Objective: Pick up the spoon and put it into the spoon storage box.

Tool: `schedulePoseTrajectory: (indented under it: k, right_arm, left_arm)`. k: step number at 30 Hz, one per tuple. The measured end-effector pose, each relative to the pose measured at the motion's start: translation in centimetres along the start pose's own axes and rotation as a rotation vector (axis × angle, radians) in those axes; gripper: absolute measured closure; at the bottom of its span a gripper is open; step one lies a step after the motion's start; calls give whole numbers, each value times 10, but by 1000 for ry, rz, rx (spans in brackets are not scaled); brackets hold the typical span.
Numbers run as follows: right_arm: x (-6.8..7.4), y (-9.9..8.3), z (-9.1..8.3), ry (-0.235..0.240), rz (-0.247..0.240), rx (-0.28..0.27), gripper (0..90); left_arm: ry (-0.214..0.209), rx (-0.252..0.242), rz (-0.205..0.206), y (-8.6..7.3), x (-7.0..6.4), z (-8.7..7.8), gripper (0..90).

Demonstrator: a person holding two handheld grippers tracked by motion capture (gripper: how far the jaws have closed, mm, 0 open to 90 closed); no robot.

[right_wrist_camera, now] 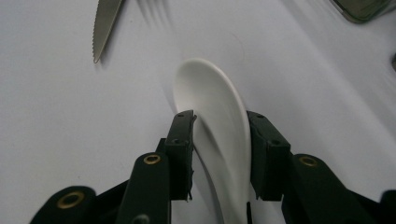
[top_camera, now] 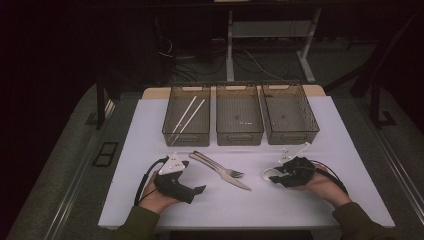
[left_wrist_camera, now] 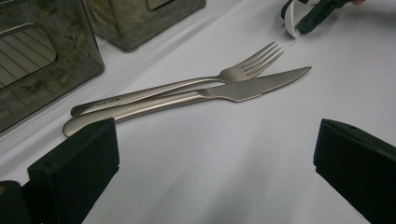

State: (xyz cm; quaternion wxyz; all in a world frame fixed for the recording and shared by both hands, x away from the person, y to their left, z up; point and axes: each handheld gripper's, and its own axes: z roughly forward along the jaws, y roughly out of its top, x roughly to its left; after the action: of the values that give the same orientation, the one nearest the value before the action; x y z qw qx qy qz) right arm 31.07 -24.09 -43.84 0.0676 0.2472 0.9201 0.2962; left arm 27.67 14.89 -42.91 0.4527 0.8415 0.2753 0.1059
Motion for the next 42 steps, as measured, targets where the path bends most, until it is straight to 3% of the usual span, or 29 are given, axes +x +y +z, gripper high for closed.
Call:
schedulePoseTrajectory:
  k: [11, 26, 42]
  right_arm:
    - [1, -1, -6, 14, -14, -11, 786]
    - [3, 0, -8, 4, -16, -7, 806]
    - [-4, 6, -28, -23, 31, -100, 806]
  left_arm:
    - [-3, 1, 2, 0, 0, 0, 0]
    - [-16, -8, 5, 0, 0, 0, 0]
    - [-19, -1, 9, 0, -1, 1, 0]
